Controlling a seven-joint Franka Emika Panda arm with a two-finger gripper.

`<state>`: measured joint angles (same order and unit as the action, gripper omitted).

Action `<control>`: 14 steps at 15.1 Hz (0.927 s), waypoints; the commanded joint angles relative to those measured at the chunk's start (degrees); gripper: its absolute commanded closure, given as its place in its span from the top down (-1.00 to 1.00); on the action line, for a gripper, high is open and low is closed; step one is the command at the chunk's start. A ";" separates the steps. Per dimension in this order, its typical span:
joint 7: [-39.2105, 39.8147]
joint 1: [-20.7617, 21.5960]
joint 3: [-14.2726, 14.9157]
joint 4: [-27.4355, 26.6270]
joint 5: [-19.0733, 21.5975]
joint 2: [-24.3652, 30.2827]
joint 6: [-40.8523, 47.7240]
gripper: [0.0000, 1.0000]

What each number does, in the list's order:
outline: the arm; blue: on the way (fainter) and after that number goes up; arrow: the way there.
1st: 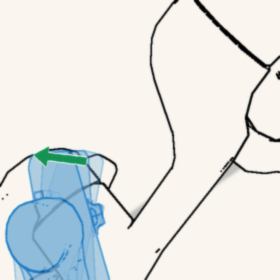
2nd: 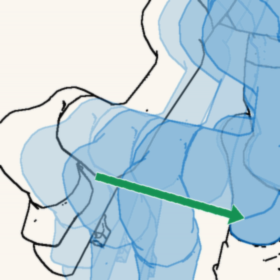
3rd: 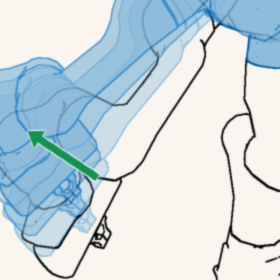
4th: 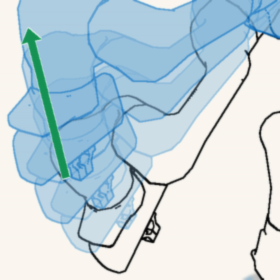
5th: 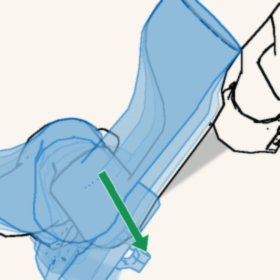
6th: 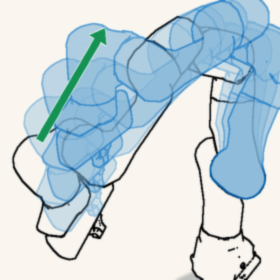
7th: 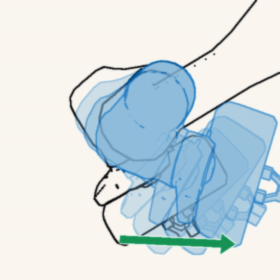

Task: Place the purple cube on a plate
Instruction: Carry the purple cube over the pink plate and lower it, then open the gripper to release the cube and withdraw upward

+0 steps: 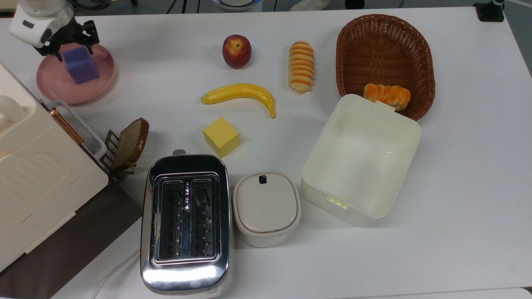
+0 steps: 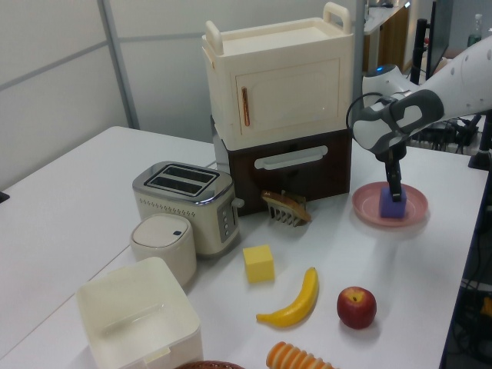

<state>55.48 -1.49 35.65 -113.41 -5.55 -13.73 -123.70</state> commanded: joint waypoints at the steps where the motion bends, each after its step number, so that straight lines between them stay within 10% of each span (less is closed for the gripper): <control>1: -0.19 -0.35 0.12 1.70 2.48 0.19 -0.40 1.00; 5: -20.51 0.35 -2.84 4.59 2.57 5.18 3.26 1.00; 14: -53.33 -2.19 -27.18 17.52 2.30 15.30 35.45 1.00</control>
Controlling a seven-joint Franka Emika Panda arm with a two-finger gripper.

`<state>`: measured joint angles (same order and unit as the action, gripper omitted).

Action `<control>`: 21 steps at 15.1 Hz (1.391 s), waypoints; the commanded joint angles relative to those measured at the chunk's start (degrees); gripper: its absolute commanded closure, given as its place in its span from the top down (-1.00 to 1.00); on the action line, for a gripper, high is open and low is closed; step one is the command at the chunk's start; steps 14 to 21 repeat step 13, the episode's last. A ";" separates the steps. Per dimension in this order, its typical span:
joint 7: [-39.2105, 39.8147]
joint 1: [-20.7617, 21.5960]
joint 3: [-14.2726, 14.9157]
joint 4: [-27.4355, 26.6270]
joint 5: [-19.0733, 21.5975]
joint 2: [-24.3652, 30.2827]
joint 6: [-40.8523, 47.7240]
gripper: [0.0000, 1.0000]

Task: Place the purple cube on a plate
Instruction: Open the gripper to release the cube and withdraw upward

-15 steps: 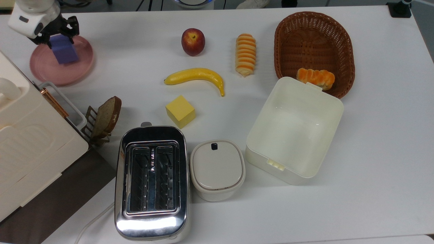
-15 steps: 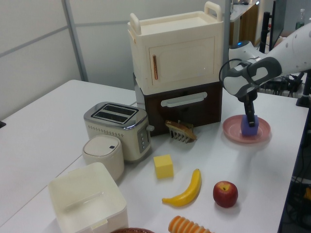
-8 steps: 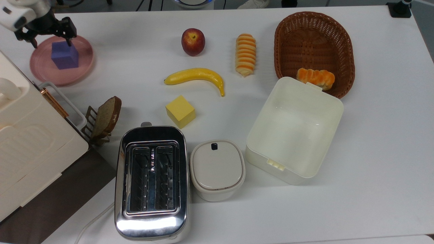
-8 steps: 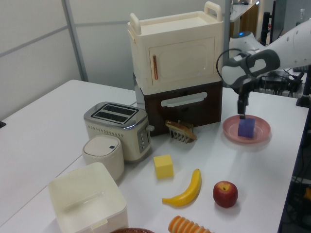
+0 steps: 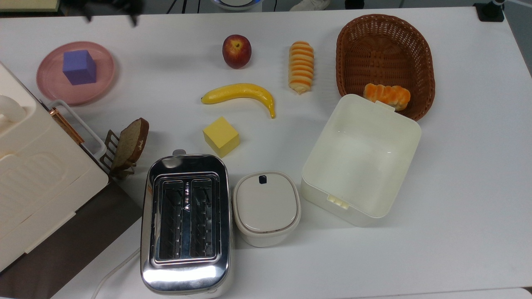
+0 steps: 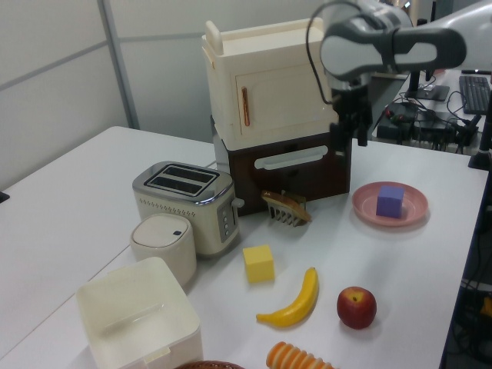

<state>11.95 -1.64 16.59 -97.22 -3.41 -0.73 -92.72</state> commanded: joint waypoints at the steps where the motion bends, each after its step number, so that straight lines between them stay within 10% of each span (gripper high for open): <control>1: -12.63 -2.22 -10.07 1.41 0.07 2.84 4.74 1.00; 21: -17.75 -1.79 -12.90 3.79 -0.19 2.40 4.22 1.00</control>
